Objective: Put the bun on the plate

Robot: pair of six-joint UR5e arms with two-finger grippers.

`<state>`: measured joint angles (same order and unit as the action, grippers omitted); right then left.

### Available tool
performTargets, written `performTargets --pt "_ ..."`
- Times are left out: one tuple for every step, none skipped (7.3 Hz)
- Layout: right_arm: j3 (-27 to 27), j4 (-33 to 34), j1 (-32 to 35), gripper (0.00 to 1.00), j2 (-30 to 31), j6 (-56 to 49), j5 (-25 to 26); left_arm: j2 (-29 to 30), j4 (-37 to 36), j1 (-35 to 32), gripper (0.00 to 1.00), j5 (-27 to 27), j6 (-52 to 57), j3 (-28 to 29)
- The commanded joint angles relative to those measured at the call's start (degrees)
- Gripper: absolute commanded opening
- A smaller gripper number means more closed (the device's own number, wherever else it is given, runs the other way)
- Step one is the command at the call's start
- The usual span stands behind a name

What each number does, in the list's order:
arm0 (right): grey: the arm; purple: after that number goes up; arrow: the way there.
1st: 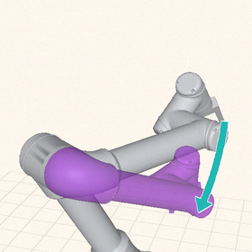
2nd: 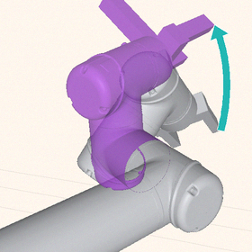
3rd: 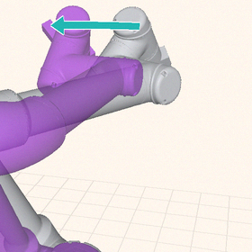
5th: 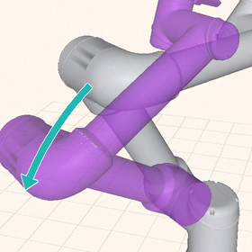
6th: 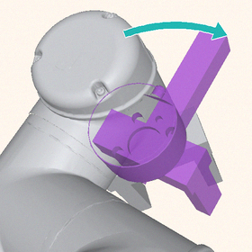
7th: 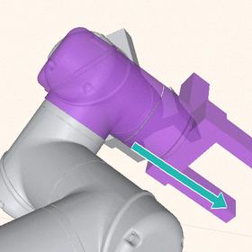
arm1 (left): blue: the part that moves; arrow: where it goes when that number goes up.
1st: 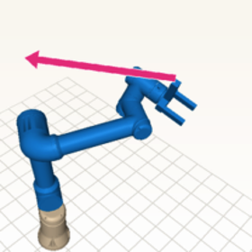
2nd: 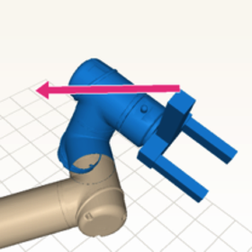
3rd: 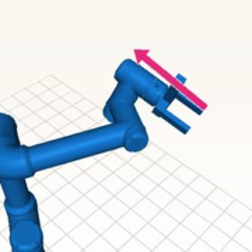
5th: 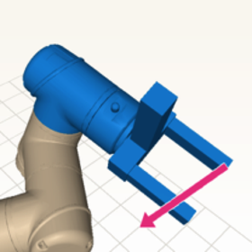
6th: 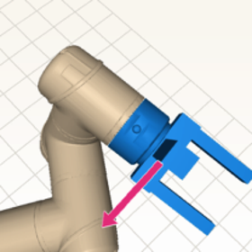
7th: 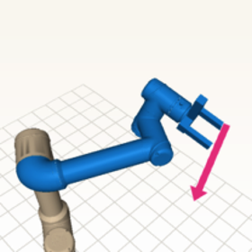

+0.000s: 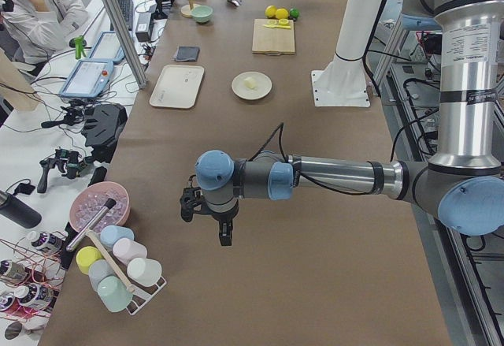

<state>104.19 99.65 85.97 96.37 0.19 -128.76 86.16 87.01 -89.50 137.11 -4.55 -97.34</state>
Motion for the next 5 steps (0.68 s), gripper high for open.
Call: performTargets --pt "2.9 7.7 2.5 1.00 -1.2 -8.1 0.4 0.2 0.0 0.0 0.98 0.0 0.0 0.0" --pt "1.9 7.7 2.5 1.00 -0.9 -8.2 0.6 0.5 0.0 0.0 0.98 -0.1 0.0 0.0" --pt "0.4 6.4 2.7 1.00 2.7 -8.1 1.1 0.7 0.0 0.0 0.98 0.0 0.0 0.0" --pt "0.3 1.7 5.1 1.00 3.8 -7.8 1.1 0.7 0.0 0.0 0.98 0.0 0.0 -0.1" --pt "0.4 -0.3 5.4 1.00 3.7 -7.9 0.8 0.7 0.0 0.0 0.98 0.0 -0.1 0.0"
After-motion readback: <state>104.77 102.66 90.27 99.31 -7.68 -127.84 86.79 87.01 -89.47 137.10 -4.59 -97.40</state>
